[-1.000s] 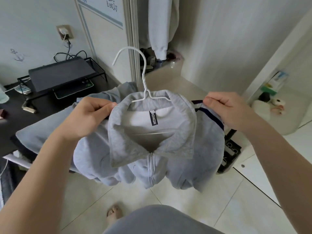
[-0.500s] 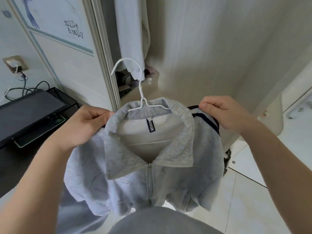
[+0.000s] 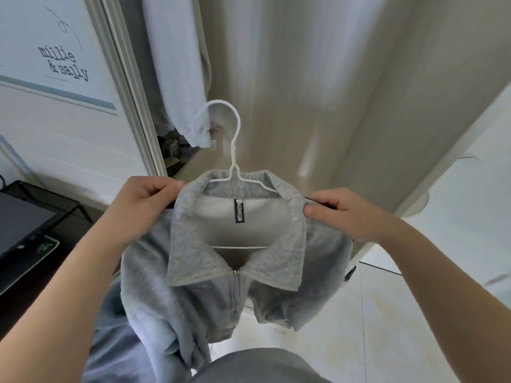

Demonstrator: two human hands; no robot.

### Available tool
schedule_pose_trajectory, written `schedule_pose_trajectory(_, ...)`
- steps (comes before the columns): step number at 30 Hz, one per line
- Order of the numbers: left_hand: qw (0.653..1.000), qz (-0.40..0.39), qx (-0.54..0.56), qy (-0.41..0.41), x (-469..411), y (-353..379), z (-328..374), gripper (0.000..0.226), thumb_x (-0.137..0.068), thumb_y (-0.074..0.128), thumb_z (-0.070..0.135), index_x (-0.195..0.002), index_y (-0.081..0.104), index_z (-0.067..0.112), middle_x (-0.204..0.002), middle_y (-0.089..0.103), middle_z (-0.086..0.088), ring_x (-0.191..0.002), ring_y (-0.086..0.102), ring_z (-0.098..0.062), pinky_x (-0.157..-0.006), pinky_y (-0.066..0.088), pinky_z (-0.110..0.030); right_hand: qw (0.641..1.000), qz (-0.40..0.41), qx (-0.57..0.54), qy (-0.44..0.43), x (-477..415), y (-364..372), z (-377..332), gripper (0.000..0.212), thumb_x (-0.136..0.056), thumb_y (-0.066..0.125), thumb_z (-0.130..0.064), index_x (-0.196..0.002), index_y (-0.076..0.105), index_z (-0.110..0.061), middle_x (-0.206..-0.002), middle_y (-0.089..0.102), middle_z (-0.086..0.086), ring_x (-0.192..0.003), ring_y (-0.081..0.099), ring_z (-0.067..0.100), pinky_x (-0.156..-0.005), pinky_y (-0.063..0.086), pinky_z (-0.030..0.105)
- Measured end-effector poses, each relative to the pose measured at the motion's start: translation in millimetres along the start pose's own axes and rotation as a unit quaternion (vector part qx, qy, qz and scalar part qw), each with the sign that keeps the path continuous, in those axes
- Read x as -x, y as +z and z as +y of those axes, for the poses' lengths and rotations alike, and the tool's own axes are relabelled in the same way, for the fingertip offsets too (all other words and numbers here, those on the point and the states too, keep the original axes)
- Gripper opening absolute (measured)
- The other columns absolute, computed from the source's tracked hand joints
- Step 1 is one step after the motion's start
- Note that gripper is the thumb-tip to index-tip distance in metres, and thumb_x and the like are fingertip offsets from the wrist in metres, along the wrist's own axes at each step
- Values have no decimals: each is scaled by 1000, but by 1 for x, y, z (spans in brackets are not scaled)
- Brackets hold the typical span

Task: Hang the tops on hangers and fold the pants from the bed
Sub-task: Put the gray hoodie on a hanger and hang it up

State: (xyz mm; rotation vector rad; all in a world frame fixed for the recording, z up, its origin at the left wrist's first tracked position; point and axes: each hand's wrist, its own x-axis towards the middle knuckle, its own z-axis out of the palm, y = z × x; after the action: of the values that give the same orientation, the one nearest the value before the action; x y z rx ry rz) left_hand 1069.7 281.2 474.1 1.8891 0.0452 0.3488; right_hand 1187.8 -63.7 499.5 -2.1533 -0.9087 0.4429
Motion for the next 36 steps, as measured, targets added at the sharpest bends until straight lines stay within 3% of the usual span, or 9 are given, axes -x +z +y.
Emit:
schedule_pose_trajectory(3,999,-13,-38,25,-25,10,-4,26,-98,60,35,-82,78,25,-81,75,0,-81,70,-18,-79,54,-37,999,29,5,19,11,-4,-11,25,-100,59,-25,-82,63,-8,-69,47,5,-66,45,12,-63,36,29)
schedule_pose_trajectory(7,994,-42,-63,80,-65,32,7,30,-101,55,27,-78,74,29,-74,71,11,-70,62,-3,-67,45,-9,988,150,-25,30,28,-20,-27,27,-99,59,-18,-73,62,-17,-66,52,-10,-64,47,3,-62,37,20)
schedule_pose_trajectory(13,980,-63,-133,136,-133,39,33,32,-105,46,30,-78,64,31,-74,66,12,-74,58,-2,-67,39,-15,947,300,-104,49,39,-58,-59,47,-87,64,-39,-81,56,7,-71,50,8,-66,45,17,-62,34,30)
schedule_pose_trajectory(20,975,-60,-64,205,-218,7,104,18,-98,62,19,-88,73,27,-86,71,20,-76,59,12,-70,42,-2,913,392,-112,18,34,-125,-120,31,-97,60,-25,-75,66,-5,-68,63,9,-58,56,16,-53,43,21)
schedule_pose_trajectory(24,949,-15,-169,266,-277,-1,162,26,-94,68,15,-74,60,31,-72,61,11,-75,57,-9,-62,37,-18,892,437,-120,-4,15,-156,-156,30,-97,62,-25,-78,69,-2,-74,65,15,-65,57,22,-62,43,30)
schedule_pose_trajectory(26,944,42,-201,258,-303,-3,185,5,-95,65,18,-93,68,15,-90,66,-5,-89,60,-27,-68,37,-28,884,447,-135,-8,2,-170,-175,28,-96,63,-25,-74,73,-10,-73,69,11,-63,62,20,-57,48,27)
schedule_pose_trajectory(29,953,67,-191,225,-331,-3,209,42,-96,63,23,-136,56,10,-132,59,-17,-120,57,-33,-98,43,-33,871,456,-183,-21,-20,-190,-200,27,-96,62,-22,-76,75,-10,-76,73,11,-63,69,20,-53,54,25)
schedule_pose_trajectory(31,962,53,-173,206,-343,-4,224,53,-95,64,34,-142,50,13,-137,55,-16,-123,56,-31,-104,44,-37,860,462,-214,-20,-37,-205,-213,25,-96,62,-22,-83,74,-4,-80,74,15,-66,72,23,-53,56,27)
schedule_pose_trajectory(36,965,48,-73,249,-357,-6,269,26,-96,62,35,-118,61,22,-116,64,-2,-101,63,-19,-74,48,-27,806,505,-307,-25,-106,-243,-242,23,-98,61,-18,-94,73,1,-72,74,13,-54,71,22,-40,51,27)
